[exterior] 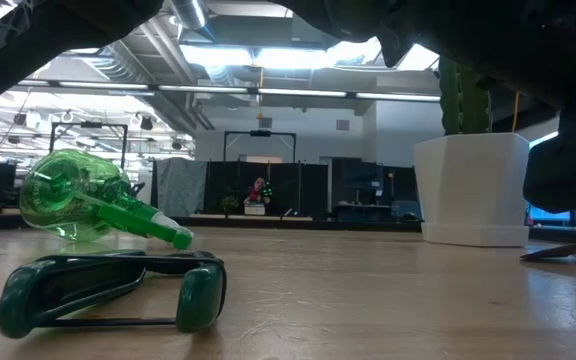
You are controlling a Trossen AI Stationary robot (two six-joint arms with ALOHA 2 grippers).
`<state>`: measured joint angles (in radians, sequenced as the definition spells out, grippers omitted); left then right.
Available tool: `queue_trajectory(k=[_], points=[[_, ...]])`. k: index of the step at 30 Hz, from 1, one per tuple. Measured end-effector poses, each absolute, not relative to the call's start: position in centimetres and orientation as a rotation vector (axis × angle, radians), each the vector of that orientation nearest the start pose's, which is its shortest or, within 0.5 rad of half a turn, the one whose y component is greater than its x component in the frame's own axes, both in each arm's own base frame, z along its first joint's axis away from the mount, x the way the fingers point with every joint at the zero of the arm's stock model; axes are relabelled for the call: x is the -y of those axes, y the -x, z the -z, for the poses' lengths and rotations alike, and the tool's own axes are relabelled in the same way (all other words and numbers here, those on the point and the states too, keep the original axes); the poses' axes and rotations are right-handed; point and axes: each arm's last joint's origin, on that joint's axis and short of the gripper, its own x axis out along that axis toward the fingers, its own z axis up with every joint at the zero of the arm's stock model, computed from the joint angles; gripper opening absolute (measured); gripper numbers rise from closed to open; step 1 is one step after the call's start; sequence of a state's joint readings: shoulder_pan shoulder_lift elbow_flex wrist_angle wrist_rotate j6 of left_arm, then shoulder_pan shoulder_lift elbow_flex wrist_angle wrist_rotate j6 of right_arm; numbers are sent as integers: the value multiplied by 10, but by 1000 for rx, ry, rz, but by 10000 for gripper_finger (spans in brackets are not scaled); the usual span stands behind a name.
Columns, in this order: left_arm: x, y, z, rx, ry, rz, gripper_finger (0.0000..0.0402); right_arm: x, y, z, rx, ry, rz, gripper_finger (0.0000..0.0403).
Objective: Pick & Place Garden tools in Gardening bag
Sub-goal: Put the top grafting pruner into the side pocket of the white bag
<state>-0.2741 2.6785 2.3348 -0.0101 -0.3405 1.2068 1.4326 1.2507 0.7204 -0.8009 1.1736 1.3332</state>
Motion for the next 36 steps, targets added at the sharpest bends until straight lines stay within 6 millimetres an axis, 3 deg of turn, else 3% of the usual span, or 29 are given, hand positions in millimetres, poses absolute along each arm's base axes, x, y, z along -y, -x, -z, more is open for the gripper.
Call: queue_trajectory(k=[9, 36], points=[[152, -577, -163, -339, -1298, 136, 1, -188, -54, -193, -421, -88, 53, 26], [155, -577, -165, -327, -1317, 107, 1, -184, -59, -192, -423, -55, 90, 26]])
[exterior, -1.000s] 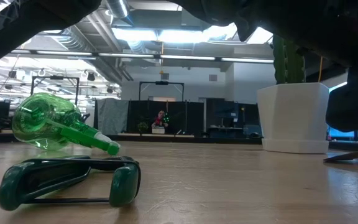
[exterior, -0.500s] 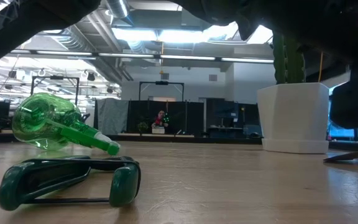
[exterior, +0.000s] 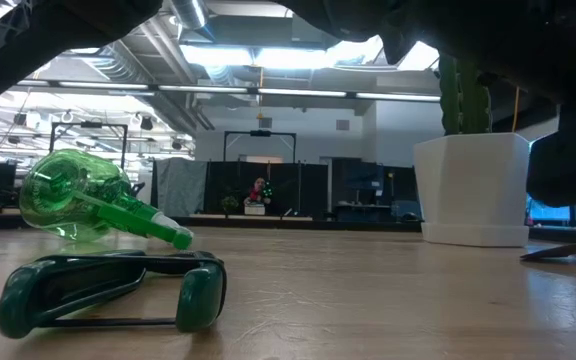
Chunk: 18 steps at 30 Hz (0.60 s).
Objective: Pick & Place Garden tools in Gardening bag
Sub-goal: Put the top grafting pruner into the side pocket of the white bag
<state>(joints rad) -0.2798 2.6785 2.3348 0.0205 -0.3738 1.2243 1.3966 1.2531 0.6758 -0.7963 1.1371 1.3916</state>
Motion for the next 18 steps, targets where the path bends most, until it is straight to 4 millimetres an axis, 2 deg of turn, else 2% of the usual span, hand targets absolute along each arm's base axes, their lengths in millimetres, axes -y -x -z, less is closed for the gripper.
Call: queue_trajectory(k=[9, 18], points=[[152, -576, -162, -357, -1313, 119, 1, -185, -70, -186, -500, -64, 136, 26], [155, -576, -165, -331, -1289, 114, 1, -196, -55, -188, -415, -102, 45, 26]])
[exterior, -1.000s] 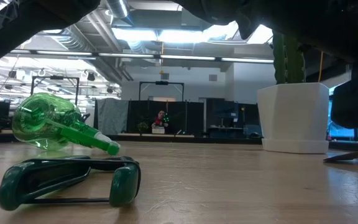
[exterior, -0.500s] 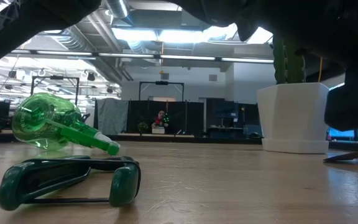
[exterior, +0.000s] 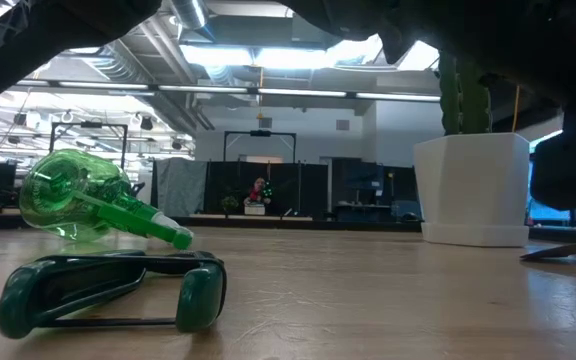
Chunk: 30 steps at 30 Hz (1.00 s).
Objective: Pick & Place Garden tools in Gardening bag
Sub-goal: Put the top grafting pruner into the side pocket of the white bag
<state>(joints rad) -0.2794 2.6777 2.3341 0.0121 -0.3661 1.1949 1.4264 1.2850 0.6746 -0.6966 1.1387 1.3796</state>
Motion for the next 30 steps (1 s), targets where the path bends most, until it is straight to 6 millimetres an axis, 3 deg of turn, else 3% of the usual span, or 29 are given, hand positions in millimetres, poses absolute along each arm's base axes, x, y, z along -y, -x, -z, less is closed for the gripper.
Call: queue_trajectory(k=[20, 30], points=[[156, -576, -167, -338, -1315, 72, 1, -188, -62, -190, -336, -44, 110, 26], [153, -576, -165, -359, -1321, 75, 1, -192, -69, -180, -409, -108, 147, 26]])
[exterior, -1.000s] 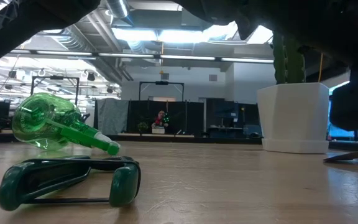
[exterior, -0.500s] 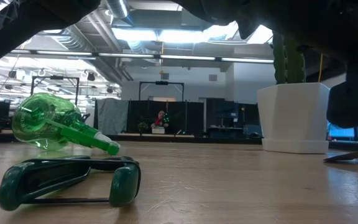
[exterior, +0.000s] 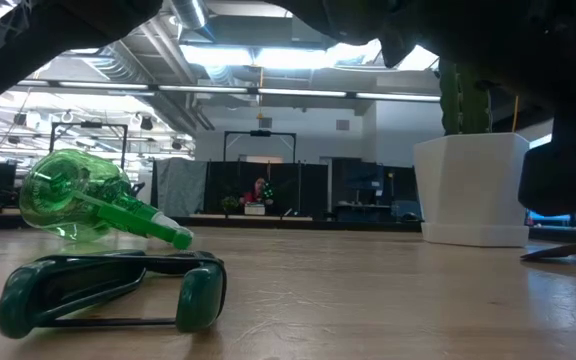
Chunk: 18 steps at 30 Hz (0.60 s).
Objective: Pick & Place Garden tools in Gardening bag
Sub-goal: Put the top grafting pruner into the side pocket of the white bag
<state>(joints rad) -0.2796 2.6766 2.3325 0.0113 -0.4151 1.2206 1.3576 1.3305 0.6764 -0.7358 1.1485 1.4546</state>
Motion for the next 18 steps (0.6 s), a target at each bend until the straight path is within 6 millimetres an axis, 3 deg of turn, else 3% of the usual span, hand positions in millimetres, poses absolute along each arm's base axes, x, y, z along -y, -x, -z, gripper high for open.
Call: queue_trajectory(k=[18], points=[[154, -573, -180, -339, -1231, 65, 1, -209, -60, -192, -310, -83, 57, 26]])
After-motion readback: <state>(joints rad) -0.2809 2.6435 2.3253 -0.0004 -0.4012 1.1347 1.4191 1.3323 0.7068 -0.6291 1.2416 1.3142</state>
